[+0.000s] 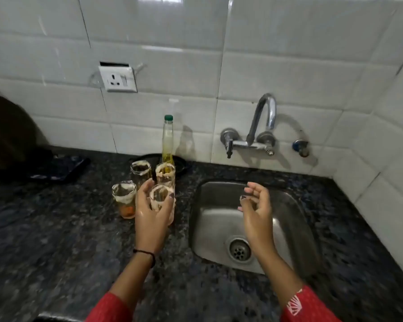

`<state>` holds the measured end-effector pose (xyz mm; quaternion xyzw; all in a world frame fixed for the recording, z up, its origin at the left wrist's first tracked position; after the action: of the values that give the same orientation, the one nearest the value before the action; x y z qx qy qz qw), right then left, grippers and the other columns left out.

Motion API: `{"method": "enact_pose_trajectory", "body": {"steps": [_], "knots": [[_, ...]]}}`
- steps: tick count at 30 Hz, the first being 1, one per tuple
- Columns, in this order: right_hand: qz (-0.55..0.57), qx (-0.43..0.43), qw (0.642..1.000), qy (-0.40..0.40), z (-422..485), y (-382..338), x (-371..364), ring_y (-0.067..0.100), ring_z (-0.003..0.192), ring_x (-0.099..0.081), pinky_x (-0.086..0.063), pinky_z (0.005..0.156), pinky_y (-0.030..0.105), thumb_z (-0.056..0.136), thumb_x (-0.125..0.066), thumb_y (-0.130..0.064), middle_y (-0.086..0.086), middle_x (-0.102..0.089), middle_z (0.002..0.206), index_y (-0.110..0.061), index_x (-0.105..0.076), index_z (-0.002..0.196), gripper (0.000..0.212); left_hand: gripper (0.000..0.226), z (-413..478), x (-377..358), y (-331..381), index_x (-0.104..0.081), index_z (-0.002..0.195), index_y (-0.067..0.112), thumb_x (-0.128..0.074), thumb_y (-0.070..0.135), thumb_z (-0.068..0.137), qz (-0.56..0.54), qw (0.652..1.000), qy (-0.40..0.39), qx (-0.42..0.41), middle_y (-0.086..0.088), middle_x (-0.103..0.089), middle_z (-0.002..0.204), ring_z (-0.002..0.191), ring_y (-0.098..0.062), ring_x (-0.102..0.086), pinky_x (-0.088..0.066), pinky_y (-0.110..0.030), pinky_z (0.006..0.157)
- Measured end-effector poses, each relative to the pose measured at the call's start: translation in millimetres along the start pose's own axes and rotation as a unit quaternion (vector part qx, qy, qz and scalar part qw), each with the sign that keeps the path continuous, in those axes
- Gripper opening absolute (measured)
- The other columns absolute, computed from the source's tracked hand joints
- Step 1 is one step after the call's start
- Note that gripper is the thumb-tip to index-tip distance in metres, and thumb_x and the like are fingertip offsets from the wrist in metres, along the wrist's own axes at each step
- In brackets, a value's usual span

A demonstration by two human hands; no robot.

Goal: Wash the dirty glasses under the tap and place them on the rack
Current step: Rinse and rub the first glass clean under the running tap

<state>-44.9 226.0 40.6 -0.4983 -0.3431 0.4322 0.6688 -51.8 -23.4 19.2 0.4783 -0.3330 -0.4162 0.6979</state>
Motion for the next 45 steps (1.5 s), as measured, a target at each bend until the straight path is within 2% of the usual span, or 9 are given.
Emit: {"method": "enact_pose_trajectory", "body": {"steps": [6,10,14,20,24,27,37,42,45], "knots": [[-0.061,-0.093,0.991,-0.071,13,72,-44,0.012,0.096,-0.058,-0.051,0.088,0.045,0.089,-0.053,0.000,-0.006,-0.056,0.111,-0.021,-0.054,0.116,0.034,0.088,32,-12,-67,-0.027,0.145,0.016,-0.079,0.020,0.074,0.053,0.994,-0.023,0.089,0.001,-0.041,0.144,0.130,-0.007,-0.040,-0.033,-0.025,0.110],[-0.090,-0.124,0.977,-0.149,17,96,-65,-0.004,0.088,-0.057,-0.051,0.083,0.029,0.087,-0.053,0.002,-0.006,-0.057,0.109,-0.022,-0.056,0.109,0.033,0.079,40,-21,-79,-0.036,0.137,0.011,-0.080,0.009,0.072,0.068,0.994,-0.023,0.080,0.005,-0.053,0.123,0.104,0.010,-0.052,-0.037,-0.001,0.092],[-0.093,-0.133,0.956,-0.244,23,103,-87,0.004,0.093,-0.056,-0.045,0.076,0.017,0.086,-0.058,0.001,-0.006,-0.056,0.107,-0.032,-0.051,0.106,0.039,0.066,44,-26,-83,-0.046,0.125,0.017,-0.081,0.009,0.070,0.079,0.994,0.003,0.079,0.007,-0.059,0.113,0.100,0.012,-0.055,-0.042,-0.008,0.091],[-0.056,-0.075,0.927,-0.362,34,95,-90,-0.010,0.122,-0.045,-0.042,0.101,0.018,0.076,-0.074,-0.003,-0.014,-0.048,0.135,-0.032,-0.034,0.137,0.078,0.060,33,-91,-44,-0.053,0.120,0.016,-0.083,0.011,0.068,0.048,0.993,-0.105,0.035,0.016,-0.060,0.112,0.103,0.010,-0.057,-0.041,-0.005,0.087],[0.092,-0.172,0.966,-0.169,67,97,-47,0.000,0.095,-0.066,-0.054,0.077,0.019,0.083,-0.062,0.009,0.000,-0.065,0.113,-0.018,-0.052,0.125,0.050,0.070,22,-169,-23,-0.048,0.128,0.016,-0.084,0.020,0.068,-0.020,0.959,-0.274,0.073,0.007,-0.061,0.121,0.109,0.003,-0.058,-0.044,-0.011,0.091],[0.000,-0.120,0.991,-0.062,93,101,0,-0.006,0.082,-0.066,-0.050,0.066,0.009,0.070,-0.077,0.005,-0.009,-0.069,0.095,-0.016,-0.056,0.116,0.055,0.095,25,-223,-25,-0.019,0.149,0.020,-0.074,0.043,0.074,-0.044,0.915,-0.366,0.164,0.000,-0.035,0.152,0.135,-0.009,-0.040,-0.036,-0.026,0.109],[-0.061,-0.127,0.990,-0.007,127,122,42,-0.016,0.080,-0.061,-0.048,0.067,0.005,0.059,-0.087,-0.003,-0.017,-0.064,0.092,-0.024,-0.052,0.113,0.068,0.090,176,-303,-32,-0.006,0.149,0.012,-0.068,0.020,0.084,-0.080,0.983,-0.040,0.159,-0.015,-0.017,0.155,0.144,-0.025,-0.021,-0.033,-0.046,0.113],[-0.049,-0.146,0.988,-0.033,128,126,34,0.001,0.084,-0.068,-0.056,0.076,0.028,0.059,-0.086,-0.003,-0.010,-0.069,0.093,-0.031,-0.054,0.108,0.065,0.078,171,-301,-52,-0.009,0.149,0.011,-0.060,0.021,0.091,-0.233,0.920,0.062,0.308,-0.015,-0.032,0.148,0.130,-0.029,-0.042,-0.038,-0.040,0.108],[-0.062,-0.129,0.989,-0.038,130,119,31,-0.010,0.081,-0.063,-0.050,0.070,0.009,0.060,-0.085,-0.003,-0.014,-0.065,0.092,-0.035,-0.050,0.100,0.062,0.080,167,-298,-58,-0.020,0.147,0.011,-0.064,0.040,0.086,-0.329,0.871,0.038,0.362,-0.014,-0.039,0.142,0.124,-0.027,-0.049,-0.042,-0.044,0.105]]}}
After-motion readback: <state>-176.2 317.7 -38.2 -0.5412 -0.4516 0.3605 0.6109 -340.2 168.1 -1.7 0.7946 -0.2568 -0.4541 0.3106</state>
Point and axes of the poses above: each hand's wrist, its own z-axis towards the middle knuckle, its own x-axis out of the back of the hand, y = z × x, the point moved 6 cm from there along z, towards the middle knuckle
